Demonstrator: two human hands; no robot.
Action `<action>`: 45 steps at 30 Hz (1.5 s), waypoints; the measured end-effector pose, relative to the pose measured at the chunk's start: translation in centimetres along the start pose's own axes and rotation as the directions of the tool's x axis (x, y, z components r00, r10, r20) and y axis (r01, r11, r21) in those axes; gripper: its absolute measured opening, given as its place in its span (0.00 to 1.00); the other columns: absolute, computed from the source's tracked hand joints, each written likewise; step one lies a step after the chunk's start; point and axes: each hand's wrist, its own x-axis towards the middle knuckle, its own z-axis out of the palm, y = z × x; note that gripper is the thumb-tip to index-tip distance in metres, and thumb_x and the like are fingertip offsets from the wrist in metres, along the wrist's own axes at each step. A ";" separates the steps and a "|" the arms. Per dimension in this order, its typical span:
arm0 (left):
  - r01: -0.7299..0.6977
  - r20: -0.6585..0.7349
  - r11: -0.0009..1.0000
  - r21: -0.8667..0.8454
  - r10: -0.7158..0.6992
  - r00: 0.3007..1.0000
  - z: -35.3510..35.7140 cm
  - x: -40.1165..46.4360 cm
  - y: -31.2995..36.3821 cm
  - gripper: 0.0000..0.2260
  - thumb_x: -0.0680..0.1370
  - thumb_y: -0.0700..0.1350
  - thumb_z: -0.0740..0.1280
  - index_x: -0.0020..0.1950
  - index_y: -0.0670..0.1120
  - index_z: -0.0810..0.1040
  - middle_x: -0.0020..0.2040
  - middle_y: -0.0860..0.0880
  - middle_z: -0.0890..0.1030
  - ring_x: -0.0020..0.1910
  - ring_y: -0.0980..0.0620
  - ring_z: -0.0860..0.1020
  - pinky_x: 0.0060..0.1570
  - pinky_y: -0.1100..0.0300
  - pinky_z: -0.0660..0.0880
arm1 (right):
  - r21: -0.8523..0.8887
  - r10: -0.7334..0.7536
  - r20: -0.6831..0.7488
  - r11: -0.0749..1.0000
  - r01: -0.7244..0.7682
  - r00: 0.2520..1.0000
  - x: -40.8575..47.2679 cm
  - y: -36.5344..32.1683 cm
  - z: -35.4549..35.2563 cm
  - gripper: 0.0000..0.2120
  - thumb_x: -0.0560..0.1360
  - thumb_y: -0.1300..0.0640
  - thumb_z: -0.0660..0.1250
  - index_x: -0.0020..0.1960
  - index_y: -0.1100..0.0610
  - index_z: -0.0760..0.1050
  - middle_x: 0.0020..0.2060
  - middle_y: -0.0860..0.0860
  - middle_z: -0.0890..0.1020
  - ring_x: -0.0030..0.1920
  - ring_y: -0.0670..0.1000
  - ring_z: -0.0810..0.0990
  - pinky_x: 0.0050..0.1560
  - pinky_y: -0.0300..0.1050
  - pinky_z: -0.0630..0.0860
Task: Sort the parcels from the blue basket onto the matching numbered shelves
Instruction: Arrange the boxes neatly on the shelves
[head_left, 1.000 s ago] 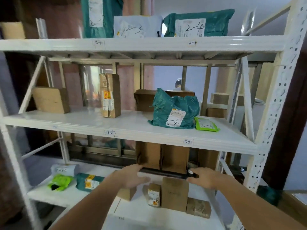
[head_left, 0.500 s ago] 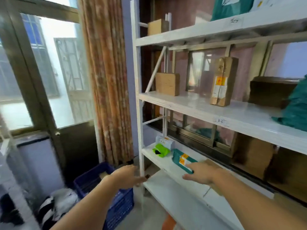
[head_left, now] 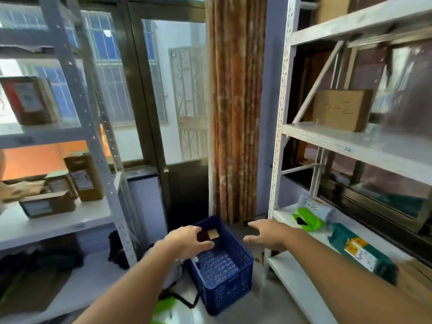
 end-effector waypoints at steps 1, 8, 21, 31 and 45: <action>0.022 0.000 1.000 -0.010 -0.022 1.000 -0.1 0.5 -0.7 0.40 0.73 0.74 0.60 0.79 0.52 0.65 0.75 0.50 0.71 0.69 0.47 0.74 0.66 0.51 0.72 | 0.002 -0.013 0.014 1.000 0.013 1.000 1.0 -0.5 0.0 0.37 0.77 0.32 0.61 0.80 0.48 0.59 0.78 0.51 0.64 0.77 0.55 0.64 0.74 0.53 0.64; 0.079 0.006 0.997 -0.006 -0.079 0.997 0.1 6.1 -3.0 0.43 0.71 0.75 0.60 0.80 0.52 0.63 0.78 0.51 0.68 0.75 0.48 0.68 0.72 0.49 0.68 | 0.014 -0.029 0.096 1.000 0.028 0.995 9.0 0.1 0.2 0.40 0.73 0.30 0.61 0.80 0.45 0.58 0.78 0.51 0.65 0.75 0.55 0.66 0.72 0.55 0.67; 0.126 0.028 0.992 -0.016 -0.126 0.992 -2.2 21.0 -2.8 0.40 0.74 0.72 0.60 0.80 0.51 0.63 0.79 0.51 0.66 0.75 0.48 0.68 0.72 0.52 0.67 | -0.018 -0.060 0.196 0.998 0.064 0.979 25.9 6.1 -3.4 0.37 0.70 0.30 0.61 0.75 0.45 0.66 0.74 0.52 0.71 0.73 0.56 0.70 0.72 0.55 0.68; 0.172 0.124 0.985 -0.008 -0.169 0.978 -2.8 32.1 -9.1 0.42 0.72 0.73 0.60 0.80 0.51 0.63 0.79 0.51 0.67 0.75 0.47 0.69 0.71 0.50 0.68 | -0.028 -0.047 0.245 0.998 0.056 0.968 39.8 5.5 -2.8 0.45 0.69 0.28 0.60 0.81 0.46 0.56 0.79 0.51 0.63 0.77 0.55 0.64 0.75 0.54 0.64; 0.056 0.247 0.997 0.046 -0.065 0.967 -4.7 51.9 -15.1 0.36 0.73 0.71 0.61 0.75 0.52 0.69 0.70 0.51 0.75 0.66 0.47 0.75 0.63 0.52 0.72 | 0.004 0.027 0.291 1.000 -0.030 0.956 56.9 6.4 -3.9 0.37 0.73 0.30 0.60 0.77 0.46 0.64 0.76 0.52 0.68 0.75 0.57 0.67 0.73 0.55 0.66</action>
